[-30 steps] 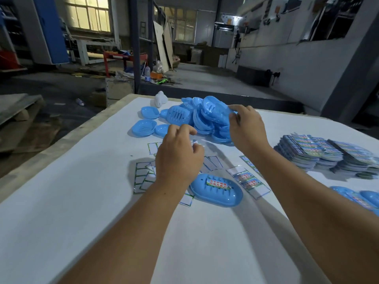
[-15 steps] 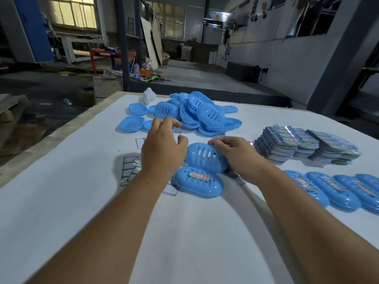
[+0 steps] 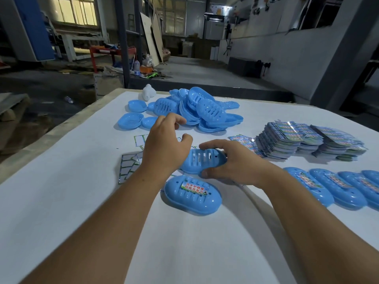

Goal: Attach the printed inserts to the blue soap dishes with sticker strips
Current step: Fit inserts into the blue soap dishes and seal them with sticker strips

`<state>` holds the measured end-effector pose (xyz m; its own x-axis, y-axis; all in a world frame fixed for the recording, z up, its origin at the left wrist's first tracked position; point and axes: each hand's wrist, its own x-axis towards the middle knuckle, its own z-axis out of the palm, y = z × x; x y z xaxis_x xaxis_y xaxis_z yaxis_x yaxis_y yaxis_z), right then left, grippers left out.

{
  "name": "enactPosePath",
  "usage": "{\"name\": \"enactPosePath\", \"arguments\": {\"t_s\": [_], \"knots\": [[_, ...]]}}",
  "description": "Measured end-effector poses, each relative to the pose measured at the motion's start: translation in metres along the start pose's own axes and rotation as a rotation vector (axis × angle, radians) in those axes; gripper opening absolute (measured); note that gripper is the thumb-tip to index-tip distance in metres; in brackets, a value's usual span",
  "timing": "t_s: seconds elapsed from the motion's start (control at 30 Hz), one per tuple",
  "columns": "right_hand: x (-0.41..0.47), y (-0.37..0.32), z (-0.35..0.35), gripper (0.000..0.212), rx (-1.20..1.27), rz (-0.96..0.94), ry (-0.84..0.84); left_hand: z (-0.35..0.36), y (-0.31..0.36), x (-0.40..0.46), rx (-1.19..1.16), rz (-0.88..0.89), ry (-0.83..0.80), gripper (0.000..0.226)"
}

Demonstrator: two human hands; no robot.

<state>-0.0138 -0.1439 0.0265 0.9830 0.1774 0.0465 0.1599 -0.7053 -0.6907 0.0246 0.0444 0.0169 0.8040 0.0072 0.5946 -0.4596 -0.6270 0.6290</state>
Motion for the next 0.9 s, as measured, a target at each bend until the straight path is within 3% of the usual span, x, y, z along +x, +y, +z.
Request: {"name": "enactPosePath", "arguments": {"t_s": [0.1,0.2,0.37,0.5,0.9], "knots": [[0.003,0.000,0.004,0.073,-0.148,-0.051,0.048,0.001,0.001,0.000,-0.033,-0.008,-0.050,0.038],[0.003,0.001,0.008,0.063,-0.226,-0.047,0.078,0.003,0.002,-0.002,-0.003,0.003,-0.063,0.043],[0.006,-0.008,0.010,0.018,0.115,-0.092,0.264,0.006,0.006,-0.005,0.056,0.071,-0.048,0.047],[0.002,-0.015,0.015,0.029,0.313,-0.055,0.256,0.006,0.009,-0.006,0.041,0.129,-0.061,0.048],[0.002,-0.013,0.006,0.024,0.596,0.074,0.173,0.002,0.012,-0.007,-0.039,0.249,-0.067,0.052]]}}
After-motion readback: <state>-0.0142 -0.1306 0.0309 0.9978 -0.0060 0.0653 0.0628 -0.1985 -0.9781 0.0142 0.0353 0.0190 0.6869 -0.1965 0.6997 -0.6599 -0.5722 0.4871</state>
